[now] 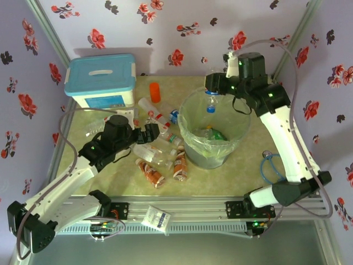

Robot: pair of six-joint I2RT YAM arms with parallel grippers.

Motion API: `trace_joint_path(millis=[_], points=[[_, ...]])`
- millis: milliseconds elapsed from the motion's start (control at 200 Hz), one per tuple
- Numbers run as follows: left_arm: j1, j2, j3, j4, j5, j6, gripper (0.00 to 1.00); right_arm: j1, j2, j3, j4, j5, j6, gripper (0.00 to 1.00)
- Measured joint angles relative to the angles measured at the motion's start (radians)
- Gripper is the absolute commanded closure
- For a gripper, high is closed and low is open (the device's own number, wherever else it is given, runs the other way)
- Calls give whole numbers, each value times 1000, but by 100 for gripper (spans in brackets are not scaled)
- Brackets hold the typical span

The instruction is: Put the plastic bottles in the bin

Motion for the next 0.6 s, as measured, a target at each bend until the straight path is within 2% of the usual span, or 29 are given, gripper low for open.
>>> trace_joint_path(millis=[265,415,600], points=[[13,26,2,-108,-81,11,0,0,-61,-155,-117,115,-39,52],[14,32,5,-153,-116,16,0,0,-61,-286,-139,142,-38,52],[18,56,8,-171,-133,15,0,10,-61,-370,-130,143,-27,52]])
